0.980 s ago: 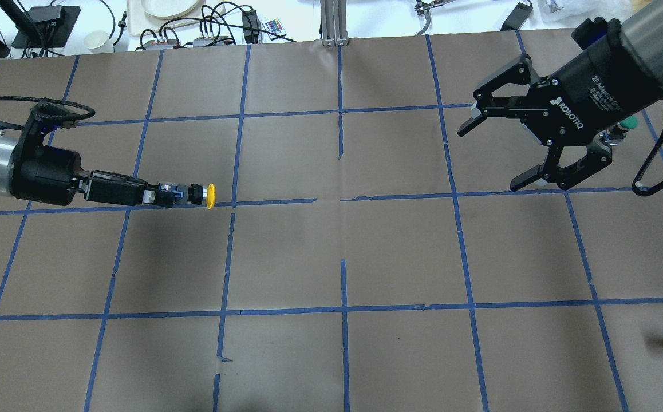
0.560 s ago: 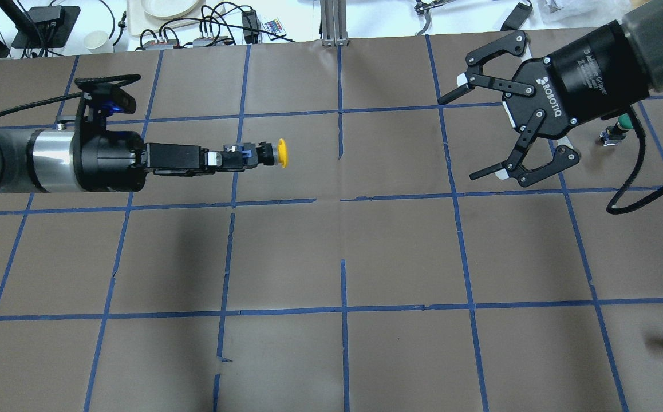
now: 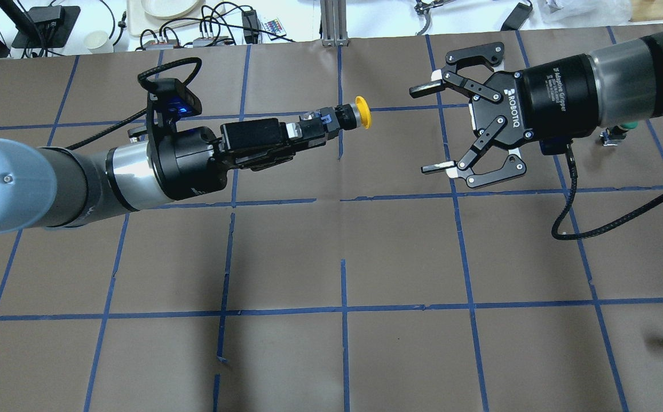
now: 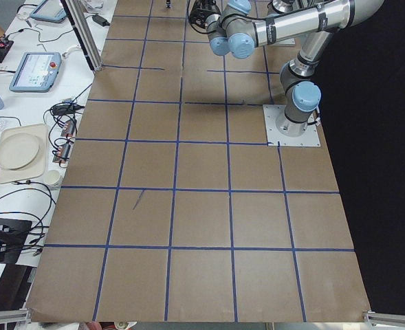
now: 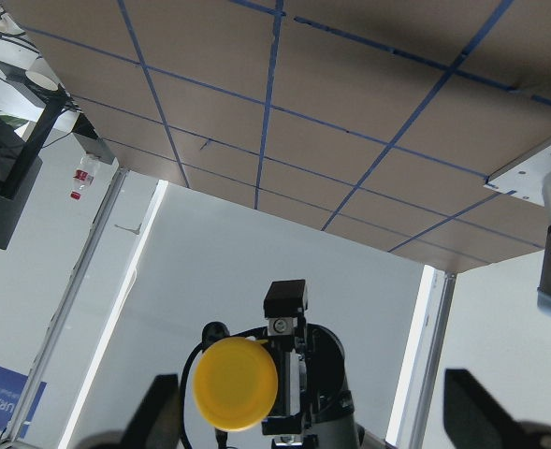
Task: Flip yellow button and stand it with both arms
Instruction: 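Hold the button out while the right gripper approaches and closes on the yellow cap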
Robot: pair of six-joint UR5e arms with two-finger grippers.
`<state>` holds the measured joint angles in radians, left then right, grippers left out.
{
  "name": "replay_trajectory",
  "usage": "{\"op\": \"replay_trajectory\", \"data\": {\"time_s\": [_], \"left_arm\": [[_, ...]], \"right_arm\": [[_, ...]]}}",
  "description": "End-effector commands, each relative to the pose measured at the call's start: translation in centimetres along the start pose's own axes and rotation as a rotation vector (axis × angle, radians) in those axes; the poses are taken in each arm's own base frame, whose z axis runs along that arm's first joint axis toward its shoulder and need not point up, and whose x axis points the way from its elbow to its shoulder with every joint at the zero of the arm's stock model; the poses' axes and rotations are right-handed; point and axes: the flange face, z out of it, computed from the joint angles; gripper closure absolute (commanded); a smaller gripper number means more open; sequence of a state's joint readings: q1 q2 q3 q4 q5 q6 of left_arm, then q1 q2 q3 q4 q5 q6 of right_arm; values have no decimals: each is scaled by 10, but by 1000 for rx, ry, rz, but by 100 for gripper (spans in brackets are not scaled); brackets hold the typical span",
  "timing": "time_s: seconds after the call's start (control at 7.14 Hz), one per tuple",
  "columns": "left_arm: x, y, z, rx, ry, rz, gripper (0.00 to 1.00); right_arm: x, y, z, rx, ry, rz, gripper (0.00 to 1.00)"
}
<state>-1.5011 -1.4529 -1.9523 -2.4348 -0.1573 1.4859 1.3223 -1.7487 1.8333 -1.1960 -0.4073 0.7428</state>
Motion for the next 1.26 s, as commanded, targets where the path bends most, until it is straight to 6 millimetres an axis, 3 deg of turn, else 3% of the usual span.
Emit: {"op": "replay_trajectory", "data": {"time_s": [0.0,0.7,1.12], "left_arm": [[8,14,21,21,24,-22,91],[13,27,20,-89,7,-83,91],[12,29,20,-88,4,-97,90]], "right_arm": [[-8,5,0,-86,-82,133,0],[8,-6,-4,109,93,148,0],[13,5,0,134,130,138,0]]}}
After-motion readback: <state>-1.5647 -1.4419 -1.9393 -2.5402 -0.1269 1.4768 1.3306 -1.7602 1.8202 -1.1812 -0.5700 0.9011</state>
